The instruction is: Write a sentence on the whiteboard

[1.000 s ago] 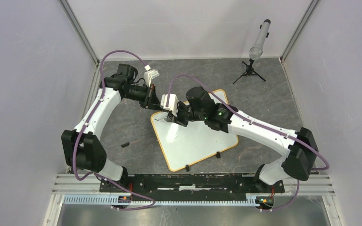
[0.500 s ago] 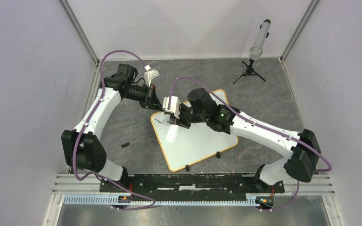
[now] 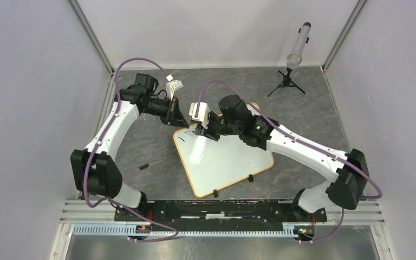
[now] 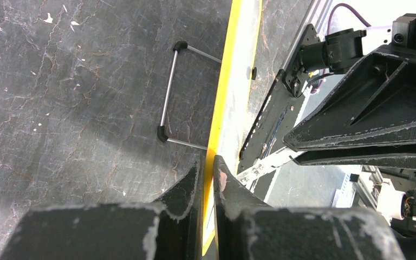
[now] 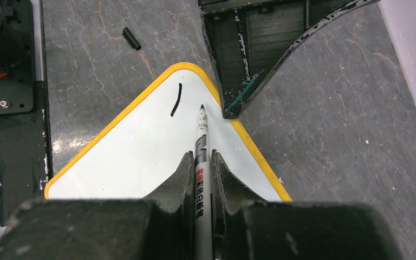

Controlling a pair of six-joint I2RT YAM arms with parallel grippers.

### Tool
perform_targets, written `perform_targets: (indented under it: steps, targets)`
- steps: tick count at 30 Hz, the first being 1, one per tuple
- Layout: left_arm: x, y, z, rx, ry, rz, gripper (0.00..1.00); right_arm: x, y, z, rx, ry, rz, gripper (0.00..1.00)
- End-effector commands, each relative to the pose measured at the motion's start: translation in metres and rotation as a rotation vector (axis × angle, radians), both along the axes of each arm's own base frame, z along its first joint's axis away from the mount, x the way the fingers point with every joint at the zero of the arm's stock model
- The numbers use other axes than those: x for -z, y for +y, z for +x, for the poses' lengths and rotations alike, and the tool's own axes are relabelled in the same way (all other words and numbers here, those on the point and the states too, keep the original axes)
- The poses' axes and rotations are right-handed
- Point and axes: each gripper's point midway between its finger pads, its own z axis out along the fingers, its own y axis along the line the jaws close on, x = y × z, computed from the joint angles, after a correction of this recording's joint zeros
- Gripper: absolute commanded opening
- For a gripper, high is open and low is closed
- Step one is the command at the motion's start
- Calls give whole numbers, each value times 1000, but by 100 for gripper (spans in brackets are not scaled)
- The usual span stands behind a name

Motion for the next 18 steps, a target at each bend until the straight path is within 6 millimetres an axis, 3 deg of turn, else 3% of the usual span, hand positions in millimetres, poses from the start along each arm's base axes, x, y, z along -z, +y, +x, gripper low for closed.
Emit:
perform_targets:
  steps: [1, 10, 18]
  targets:
    - [-9, -4, -7, 37, -12, -37, 2, -25, 6, 12, 34, -41, 55, 0]
    - [-9, -4, -8, 40, -16, -35, 2, -5, 8, 12, 29, -8, 13, 0]
    - [-8, -4, -7, 40, -17, -35, 2, 2, 8, -2, -7, 26, 8, 0]
